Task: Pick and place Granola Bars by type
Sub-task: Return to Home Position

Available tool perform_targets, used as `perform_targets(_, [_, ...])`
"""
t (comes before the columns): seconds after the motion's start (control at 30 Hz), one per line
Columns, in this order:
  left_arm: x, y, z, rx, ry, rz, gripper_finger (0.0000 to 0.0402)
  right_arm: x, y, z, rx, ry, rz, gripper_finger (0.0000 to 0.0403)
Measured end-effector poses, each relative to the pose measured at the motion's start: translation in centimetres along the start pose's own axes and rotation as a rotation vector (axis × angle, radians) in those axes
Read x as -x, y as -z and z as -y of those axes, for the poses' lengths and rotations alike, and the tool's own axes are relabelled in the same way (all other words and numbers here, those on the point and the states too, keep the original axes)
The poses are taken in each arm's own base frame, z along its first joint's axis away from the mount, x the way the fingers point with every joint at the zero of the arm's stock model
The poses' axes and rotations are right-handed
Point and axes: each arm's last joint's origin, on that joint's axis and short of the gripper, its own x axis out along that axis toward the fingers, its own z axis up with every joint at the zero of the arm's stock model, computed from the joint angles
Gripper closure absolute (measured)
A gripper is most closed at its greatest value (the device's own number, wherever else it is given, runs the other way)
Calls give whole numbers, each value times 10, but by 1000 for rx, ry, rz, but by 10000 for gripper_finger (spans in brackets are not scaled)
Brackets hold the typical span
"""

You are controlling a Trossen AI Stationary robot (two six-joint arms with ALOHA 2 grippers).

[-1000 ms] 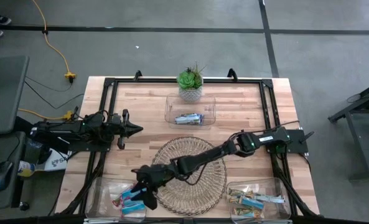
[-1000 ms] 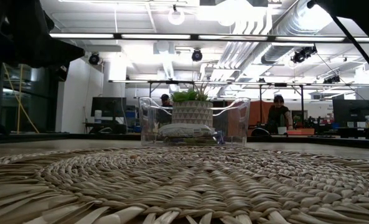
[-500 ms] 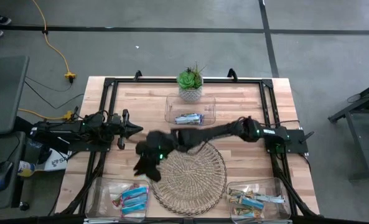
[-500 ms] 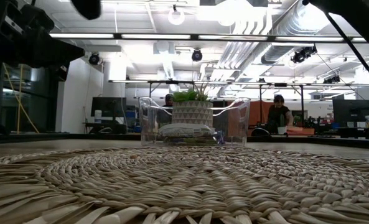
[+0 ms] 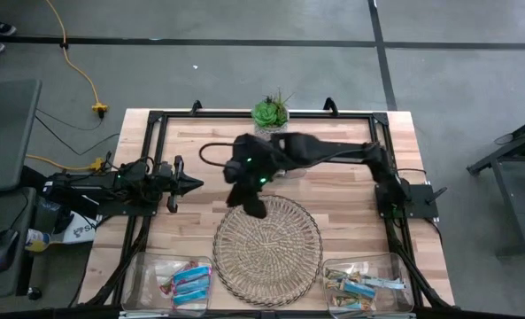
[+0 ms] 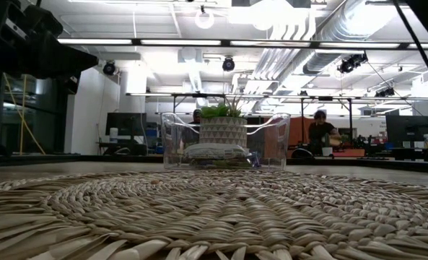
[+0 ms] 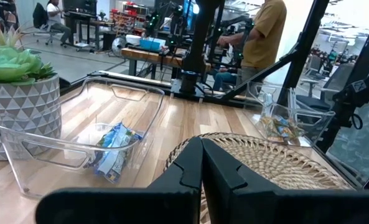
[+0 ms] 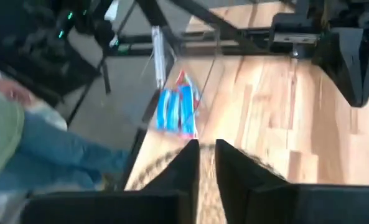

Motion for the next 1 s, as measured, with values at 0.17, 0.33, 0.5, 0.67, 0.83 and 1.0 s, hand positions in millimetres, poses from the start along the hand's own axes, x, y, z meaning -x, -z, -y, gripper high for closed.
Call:
perform_targets(0.17, [0,0,0,0,0,0,401,26,7,-10,64,10,-82,399])
perform_targets(0.33, [0,0,0,0,0,0,401,40,12,-17,82,32,-142,402])
perform_targets(0.5, [0,0,0,0,0,0,401,52,20,-21,87,65,-221,402])
perform_targets(0.67, [0,0,0,0,0,0,401,65,19,-25,113,89,-208,403])
perform_targets(0.83, [0,0,0,0,0,1,401,87,20,-29,116,112,-203,403])
perform_targets(1.0, [0,0,0,0,0,0,401,115,22,-36,112,156,-194,402])
